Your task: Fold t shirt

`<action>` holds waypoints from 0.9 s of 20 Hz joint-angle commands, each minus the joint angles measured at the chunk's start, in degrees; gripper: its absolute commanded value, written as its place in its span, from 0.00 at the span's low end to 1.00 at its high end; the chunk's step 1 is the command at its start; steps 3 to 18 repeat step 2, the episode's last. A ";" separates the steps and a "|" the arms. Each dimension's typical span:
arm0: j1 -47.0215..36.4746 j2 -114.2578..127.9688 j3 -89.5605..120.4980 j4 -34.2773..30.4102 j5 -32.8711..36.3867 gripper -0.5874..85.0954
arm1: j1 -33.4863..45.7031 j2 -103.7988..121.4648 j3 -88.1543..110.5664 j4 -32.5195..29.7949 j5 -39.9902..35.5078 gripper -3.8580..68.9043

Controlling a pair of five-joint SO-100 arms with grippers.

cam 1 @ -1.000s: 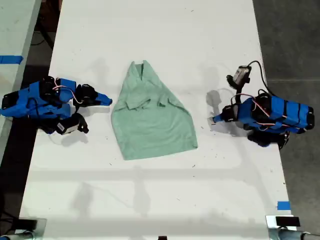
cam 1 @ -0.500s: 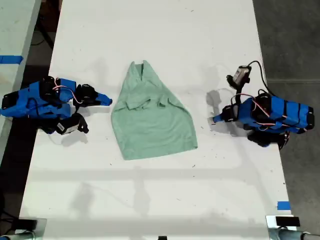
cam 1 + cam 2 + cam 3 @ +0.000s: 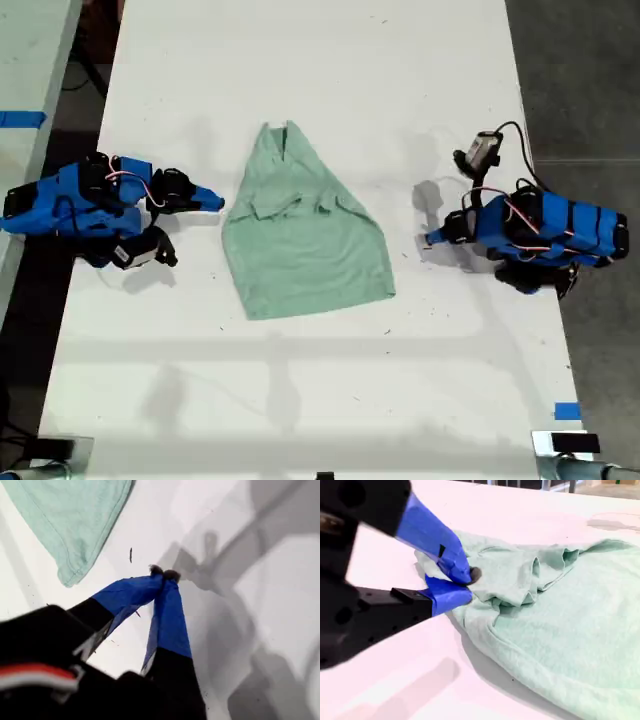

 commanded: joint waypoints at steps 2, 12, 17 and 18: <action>-0.18 -0.26 2.46 0.00 0.53 0.02 | -0.53 0.79 1.67 0.09 0.44 0.06; -0.18 -0.26 2.46 0.00 0.53 0.02 | -0.53 0.79 1.67 0.09 0.44 0.06; -0.18 -0.26 2.46 0.00 0.53 0.02 | -0.53 0.79 1.67 0.09 0.44 0.06; -0.18 -0.26 2.46 0.00 0.53 0.02 | -0.53 0.79 1.67 0.09 0.44 0.06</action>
